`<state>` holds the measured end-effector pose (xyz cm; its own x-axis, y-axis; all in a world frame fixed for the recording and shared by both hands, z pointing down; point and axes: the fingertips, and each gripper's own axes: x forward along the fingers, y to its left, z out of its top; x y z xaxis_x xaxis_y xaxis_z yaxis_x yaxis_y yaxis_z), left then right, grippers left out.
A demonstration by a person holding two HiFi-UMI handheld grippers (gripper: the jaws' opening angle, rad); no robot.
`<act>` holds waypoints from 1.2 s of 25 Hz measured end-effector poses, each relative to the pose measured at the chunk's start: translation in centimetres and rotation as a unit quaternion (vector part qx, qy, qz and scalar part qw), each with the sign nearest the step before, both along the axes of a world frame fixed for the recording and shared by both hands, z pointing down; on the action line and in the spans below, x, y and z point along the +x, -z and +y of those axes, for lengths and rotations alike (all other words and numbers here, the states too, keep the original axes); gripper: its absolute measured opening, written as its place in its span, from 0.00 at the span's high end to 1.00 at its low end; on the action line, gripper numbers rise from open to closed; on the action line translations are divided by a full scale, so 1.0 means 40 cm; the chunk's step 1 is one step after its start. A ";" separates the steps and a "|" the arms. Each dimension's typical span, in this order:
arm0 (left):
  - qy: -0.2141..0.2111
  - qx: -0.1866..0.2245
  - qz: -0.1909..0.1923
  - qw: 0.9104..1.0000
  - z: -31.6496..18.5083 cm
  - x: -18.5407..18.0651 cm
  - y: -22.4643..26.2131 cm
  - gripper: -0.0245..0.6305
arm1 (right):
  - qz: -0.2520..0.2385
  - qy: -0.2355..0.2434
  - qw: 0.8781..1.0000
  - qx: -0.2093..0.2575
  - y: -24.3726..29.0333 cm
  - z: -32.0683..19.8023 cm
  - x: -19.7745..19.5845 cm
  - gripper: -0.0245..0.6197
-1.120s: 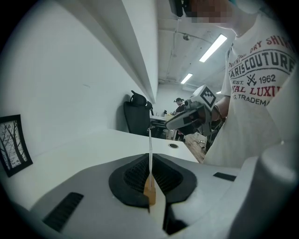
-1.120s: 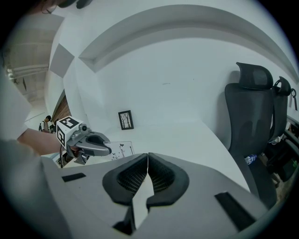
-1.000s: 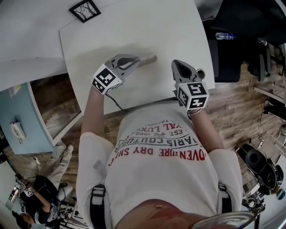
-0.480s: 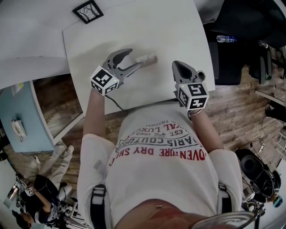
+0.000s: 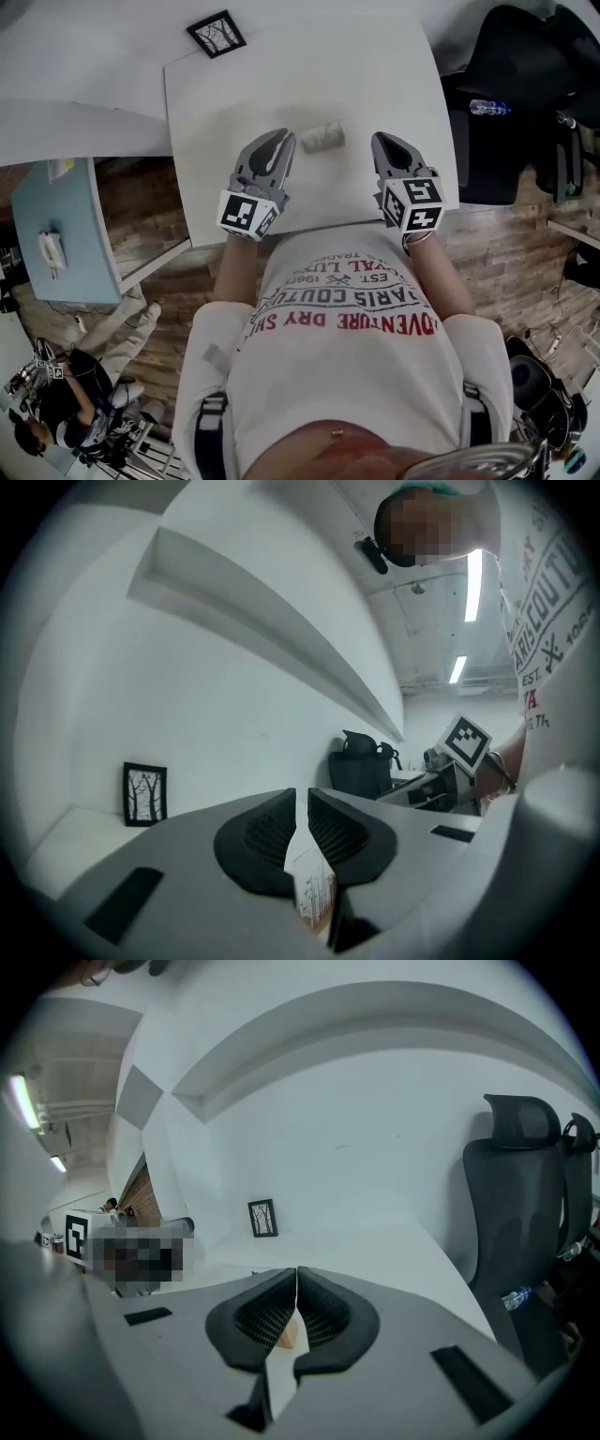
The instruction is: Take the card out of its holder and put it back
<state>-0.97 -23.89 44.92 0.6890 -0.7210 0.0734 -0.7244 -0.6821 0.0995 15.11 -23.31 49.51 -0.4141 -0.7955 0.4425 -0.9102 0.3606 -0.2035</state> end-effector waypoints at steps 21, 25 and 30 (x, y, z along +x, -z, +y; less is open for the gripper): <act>0.215 -0.038 -0.043 0.975 0.065 -0.083 0.051 0.92 | 0.017 0.091 0.990 0.109 0.107 -0.012 -0.018 0.92; 0.212 -0.043 -0.041 0.975 0.076 -0.072 0.049 0.92 | 0.006 0.088 0.991 0.106 0.098 -0.005 -0.010 0.92; 0.213 -0.048 -0.048 0.975 0.073 -0.076 0.042 0.92 | -0.001 0.086 0.991 0.102 0.092 0.003 -0.011 0.92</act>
<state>-4.01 -20.96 43.25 0.3155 -0.9267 0.2042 -0.9489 -0.3084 0.0665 14.65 -23.18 45.82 -0.5519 -0.7856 0.2797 -0.8314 0.5442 -0.1119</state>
